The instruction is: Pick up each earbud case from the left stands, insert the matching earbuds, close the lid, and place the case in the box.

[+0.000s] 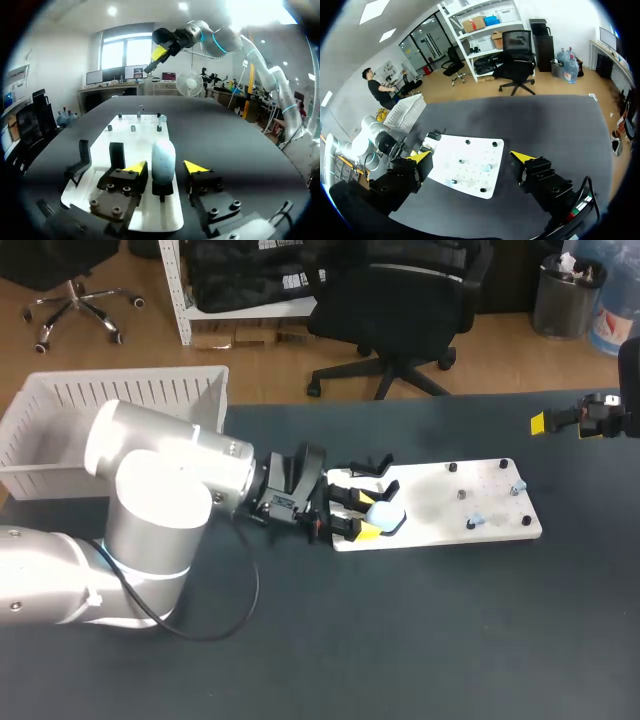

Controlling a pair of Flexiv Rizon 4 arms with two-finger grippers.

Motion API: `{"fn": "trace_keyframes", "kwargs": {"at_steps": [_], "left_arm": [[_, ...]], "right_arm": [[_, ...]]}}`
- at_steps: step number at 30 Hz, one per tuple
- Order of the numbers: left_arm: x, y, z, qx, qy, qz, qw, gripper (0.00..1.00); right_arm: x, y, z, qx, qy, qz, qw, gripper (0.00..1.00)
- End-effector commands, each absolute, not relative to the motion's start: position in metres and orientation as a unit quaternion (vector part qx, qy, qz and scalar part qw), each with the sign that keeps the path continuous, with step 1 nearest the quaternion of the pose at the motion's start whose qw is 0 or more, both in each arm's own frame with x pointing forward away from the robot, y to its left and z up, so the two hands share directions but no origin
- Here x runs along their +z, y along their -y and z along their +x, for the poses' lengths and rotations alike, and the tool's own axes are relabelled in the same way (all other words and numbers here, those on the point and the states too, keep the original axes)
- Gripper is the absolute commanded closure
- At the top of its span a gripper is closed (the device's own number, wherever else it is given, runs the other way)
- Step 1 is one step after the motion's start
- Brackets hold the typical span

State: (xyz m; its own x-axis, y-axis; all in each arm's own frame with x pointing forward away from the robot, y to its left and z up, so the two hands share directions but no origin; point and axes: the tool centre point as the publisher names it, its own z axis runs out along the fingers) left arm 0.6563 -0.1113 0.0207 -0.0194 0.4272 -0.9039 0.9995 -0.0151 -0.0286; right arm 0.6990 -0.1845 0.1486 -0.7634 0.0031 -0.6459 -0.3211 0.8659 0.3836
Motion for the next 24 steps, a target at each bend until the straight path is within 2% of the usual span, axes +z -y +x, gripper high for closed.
{"fn": "trace_keyframes", "kwargs": {"at_steps": [1,24], "left_arm": [[0.0181,0.1127,0.6560,-0.389,-0.598,0.594,0.372,0.56],[0.0166,0.1174,0.6550,-0.385,-0.594,0.594,0.382,0.62]], "right_arm": [[0.1491,0.1849,0.6993,0.243,-0.907,-0.088,0.332,0.00],[0.1491,0.1849,0.6993,0.243,-0.907,-0.088,0.332,0.00]]}}
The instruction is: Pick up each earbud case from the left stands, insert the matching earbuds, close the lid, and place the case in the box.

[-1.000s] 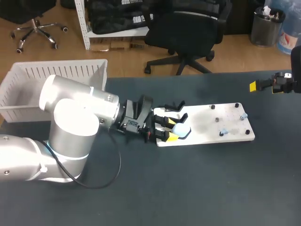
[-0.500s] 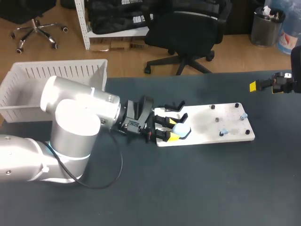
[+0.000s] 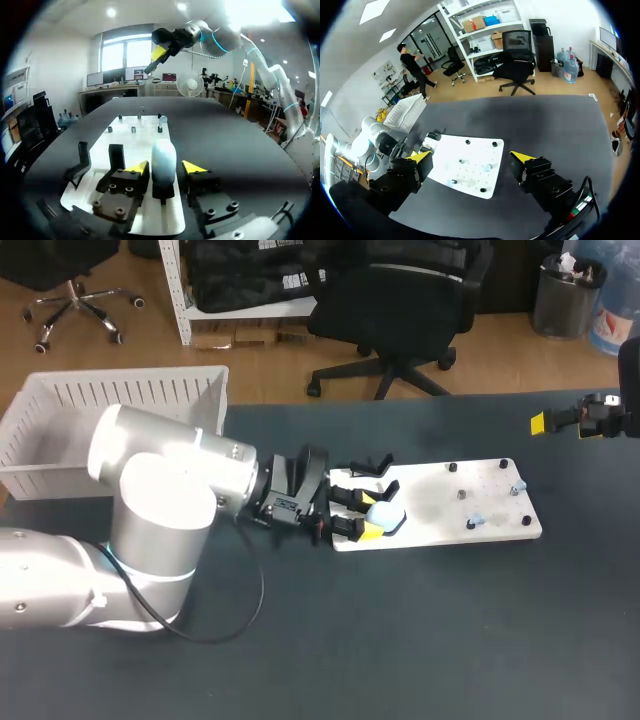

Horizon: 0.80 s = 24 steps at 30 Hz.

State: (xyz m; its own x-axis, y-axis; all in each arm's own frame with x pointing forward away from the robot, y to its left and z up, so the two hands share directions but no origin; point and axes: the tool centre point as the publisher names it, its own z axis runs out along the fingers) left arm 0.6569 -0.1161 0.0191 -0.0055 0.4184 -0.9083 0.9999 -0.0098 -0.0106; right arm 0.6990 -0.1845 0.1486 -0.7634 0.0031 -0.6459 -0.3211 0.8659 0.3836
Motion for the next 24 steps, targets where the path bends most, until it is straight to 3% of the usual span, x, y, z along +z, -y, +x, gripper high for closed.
{"fn": "trace_keyframes", "kwargs": {"at_steps": [1,11,15,16,17,24], "left_arm": [[0.017,0.117,0.655,-0.384,-0.594,0.594,0.382,0.63],[0.015,0.117,0.655,-0.380,-0.595,0.593,0.387,0.73],[0.016,0.116,0.655,-0.379,-0.595,0.592,0.390,0.84],[0.016,0.116,0.655,-0.379,-0.595,0.592,0.390,0.89],[0.016,0.116,0.655,-0.379,-0.595,0.591,0.391,1.00],[0.026,0.109,0.656,-0.382,-0.592,0.582,0.407,1.00]], "right_arm": [[0.149,0.185,0.699,0.243,-0.907,-0.088,0.332,0.00],[0.149,0.185,0.699,0.243,-0.907,-0.088,0.332,0.00],[0.149,0.185,0.699,0.243,-0.907,-0.088,0.332,0.00],[0.149,0.185,0.699,0.243,-0.907,-0.088,0.332,0.00],[0.149,0.185,0.699,0.243,-0.907,-0.088,0.332,0.00],[0.149,0.185,0.699,0.243,-0.907,-0.088,0.332,0.00]]}}
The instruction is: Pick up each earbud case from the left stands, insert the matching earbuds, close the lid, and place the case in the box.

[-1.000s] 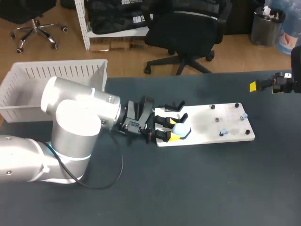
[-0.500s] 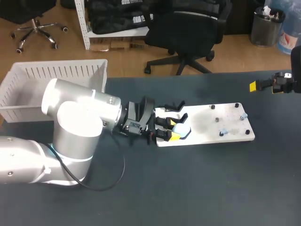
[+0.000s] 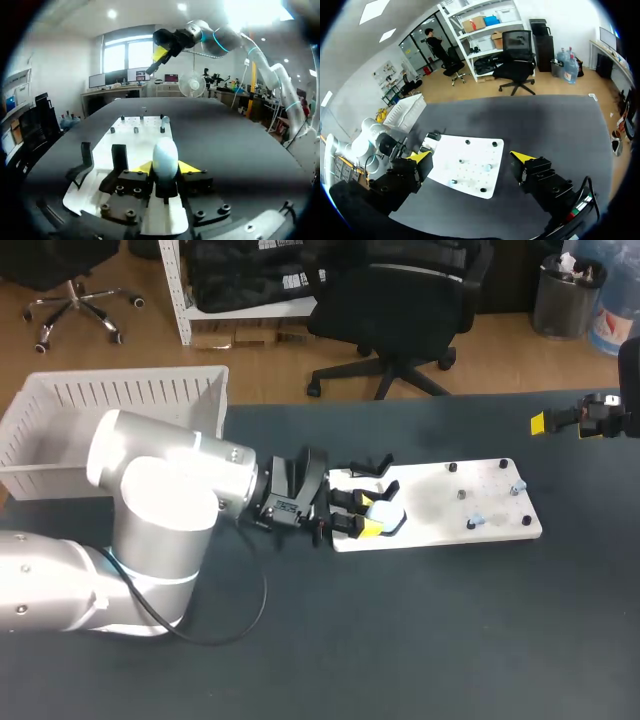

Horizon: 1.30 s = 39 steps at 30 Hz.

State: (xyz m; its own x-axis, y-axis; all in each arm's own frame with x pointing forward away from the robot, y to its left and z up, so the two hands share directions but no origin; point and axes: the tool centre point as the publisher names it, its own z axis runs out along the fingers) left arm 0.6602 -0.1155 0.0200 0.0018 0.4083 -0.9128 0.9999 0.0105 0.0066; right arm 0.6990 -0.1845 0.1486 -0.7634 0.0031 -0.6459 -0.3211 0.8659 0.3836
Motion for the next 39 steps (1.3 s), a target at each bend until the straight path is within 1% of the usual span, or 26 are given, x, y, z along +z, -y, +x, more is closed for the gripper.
{"fn": "trace_keyframes", "kwargs": {"at_steps": [1,7,14,39], "left_arm": [[0.030,0.107,0.656,-0.385,-0.590,0.579,0.411,1.00],[0.077,0.098,0.649,-0.417,-0.556,0.556,0.455,1.00],[0.119,0.093,0.638,-0.450,-0.531,0.532,0.481,1.00],[0.119,0.093,0.638,-0.450,-0.531,0.532,0.481,1.00]], "right_arm": [[0.149,0.185,0.699,0.243,-0.907,-0.088,0.332,0.00],[0.149,0.185,0.699,0.243,-0.907,-0.088,0.332,0.00],[0.149,0.185,0.699,0.243,-0.907,-0.088,0.332,0.00],[0.149,0.185,0.699,0.243,-0.907,-0.088,0.332,0.00]]}}
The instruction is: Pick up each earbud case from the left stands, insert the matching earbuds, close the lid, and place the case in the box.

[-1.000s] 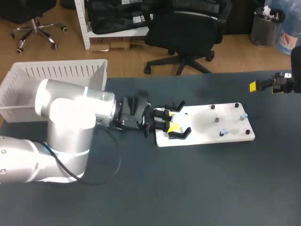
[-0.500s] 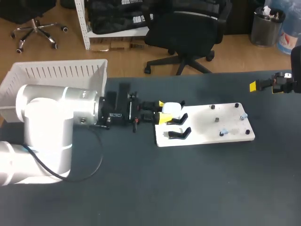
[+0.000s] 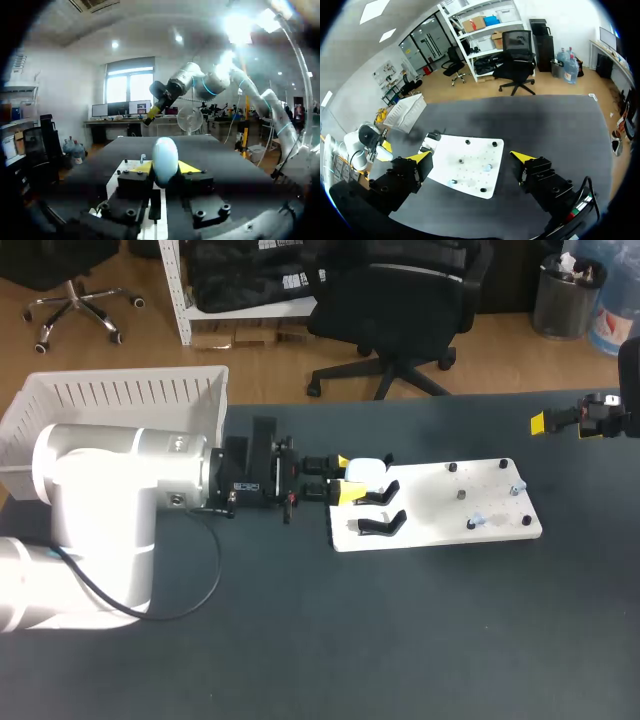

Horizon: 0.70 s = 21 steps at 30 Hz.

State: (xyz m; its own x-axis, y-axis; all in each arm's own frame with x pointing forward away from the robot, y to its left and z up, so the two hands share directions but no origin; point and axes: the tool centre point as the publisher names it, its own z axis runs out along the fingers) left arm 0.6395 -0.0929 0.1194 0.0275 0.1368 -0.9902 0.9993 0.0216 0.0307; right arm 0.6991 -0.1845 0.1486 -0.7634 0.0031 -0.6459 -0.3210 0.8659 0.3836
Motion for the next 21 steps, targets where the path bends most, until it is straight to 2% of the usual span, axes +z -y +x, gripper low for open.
{"fn": "trace_keyframes", "kwargs": {"at_steps": [1,21], "left_arm": [[0.119,0.093,0.638,-0.450,-0.531,0.532,0.481,1.00],[0.126,0.115,0.633,-0.476,-0.494,0.539,0.489,1.00]], "right_arm": [[0.149,0.185,0.699,0.243,-0.907,-0.088,0.332,0.00],[0.164,0.160,0.660,0.252,-0.900,-0.146,0.326,0.00]]}}
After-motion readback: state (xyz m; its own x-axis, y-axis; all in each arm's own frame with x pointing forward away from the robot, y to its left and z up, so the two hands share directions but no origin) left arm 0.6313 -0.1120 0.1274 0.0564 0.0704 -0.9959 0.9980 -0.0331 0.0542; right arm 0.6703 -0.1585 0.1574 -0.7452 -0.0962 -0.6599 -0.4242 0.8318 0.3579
